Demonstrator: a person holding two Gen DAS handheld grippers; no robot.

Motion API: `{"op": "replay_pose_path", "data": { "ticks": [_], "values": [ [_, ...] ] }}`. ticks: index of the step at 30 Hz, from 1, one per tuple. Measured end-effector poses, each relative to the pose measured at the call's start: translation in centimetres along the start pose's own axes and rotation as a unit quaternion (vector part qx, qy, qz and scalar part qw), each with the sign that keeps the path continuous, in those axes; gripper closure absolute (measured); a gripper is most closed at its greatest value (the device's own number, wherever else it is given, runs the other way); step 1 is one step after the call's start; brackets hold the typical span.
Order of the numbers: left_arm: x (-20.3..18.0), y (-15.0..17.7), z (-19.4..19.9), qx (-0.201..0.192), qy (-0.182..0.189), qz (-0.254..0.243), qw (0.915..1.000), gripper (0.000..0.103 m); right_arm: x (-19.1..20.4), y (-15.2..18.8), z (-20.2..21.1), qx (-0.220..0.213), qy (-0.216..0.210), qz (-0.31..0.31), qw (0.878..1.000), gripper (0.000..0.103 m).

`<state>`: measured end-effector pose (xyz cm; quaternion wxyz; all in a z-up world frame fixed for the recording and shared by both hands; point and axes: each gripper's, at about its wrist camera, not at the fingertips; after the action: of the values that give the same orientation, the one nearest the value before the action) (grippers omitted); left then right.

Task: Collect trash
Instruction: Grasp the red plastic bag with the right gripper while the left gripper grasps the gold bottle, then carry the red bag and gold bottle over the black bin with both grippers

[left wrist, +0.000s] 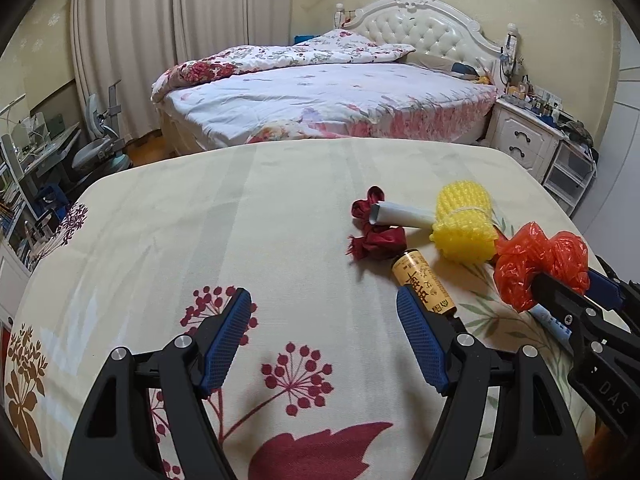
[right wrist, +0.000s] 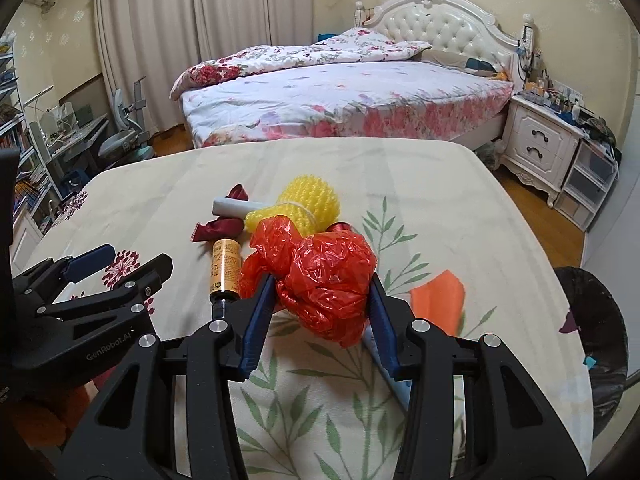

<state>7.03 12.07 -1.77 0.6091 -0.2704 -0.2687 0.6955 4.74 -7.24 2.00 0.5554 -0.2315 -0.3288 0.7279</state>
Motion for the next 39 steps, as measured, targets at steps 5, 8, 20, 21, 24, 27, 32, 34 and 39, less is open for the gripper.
{"op": "replay_pose_path", "data": {
  "ticks": [5,8,20,21,24,27,32,34,39],
  "values": [
    [-2.2,0.0,-0.1,0.002,0.011,-0.008,0.9999,0.03,-2.9,0.6,1.0,-0.008,0.022,-0.019,1.0,0.058],
    [-3.4,-0.1,-0.6,0.006,0.011,-0.012,0.9999,0.03,-4.8,0.9,1.5,-0.011,0.035,-0.032,0.999,0.058],
    [-5.6,-0.1,-3.6,0.037,-0.009,-0.028,0.9989,0.059,-10.3,2.4,1.6,-0.008,0.064,-0.073,0.995,0.058],
    [-5.7,0.1,-3.7,0.041,-0.007,-0.031,0.9986,0.07,-10.5,2.5,1.5,-0.008,0.064,-0.075,0.995,0.058],
    [-5.8,0.3,-3.7,0.042,0.002,-0.037,0.9984,0.074,-10.8,2.7,1.5,-0.007,0.064,-0.078,0.995,0.058],
    [-5.7,0.5,-3.3,0.036,0.005,-0.034,0.9987,0.077,-10.9,2.9,1.6,-0.008,0.065,-0.079,0.995,0.058],
    [-5.9,1.1,-1.5,0.02,0.023,-0.033,0.999,0.077,-11.6,3.1,2.2,-0.013,0.078,-0.077,0.994,0.058],
    [-6.6,1.2,-0.7,0.013,0.037,-0.035,0.9986,0.077,-12.1,3.3,2.5,-0.015,0.085,-0.077,0.993,0.058],
    [-9.7,1.4,1.7,-0.021,0.071,-0.062,0.9953,0.077,-14.1,3.9,3.3,-0.02,0.11,-0.086,0.99,0.058]
  ]
}}
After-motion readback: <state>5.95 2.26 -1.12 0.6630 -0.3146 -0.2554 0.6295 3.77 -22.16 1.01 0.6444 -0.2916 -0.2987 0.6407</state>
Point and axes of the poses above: each gripper's, at about its wrist camera, not at the fingertips, and z roughly against the way its jaws point, x to its left, y to its underside, and after that the axes turned 4 degrees about z, right-handed
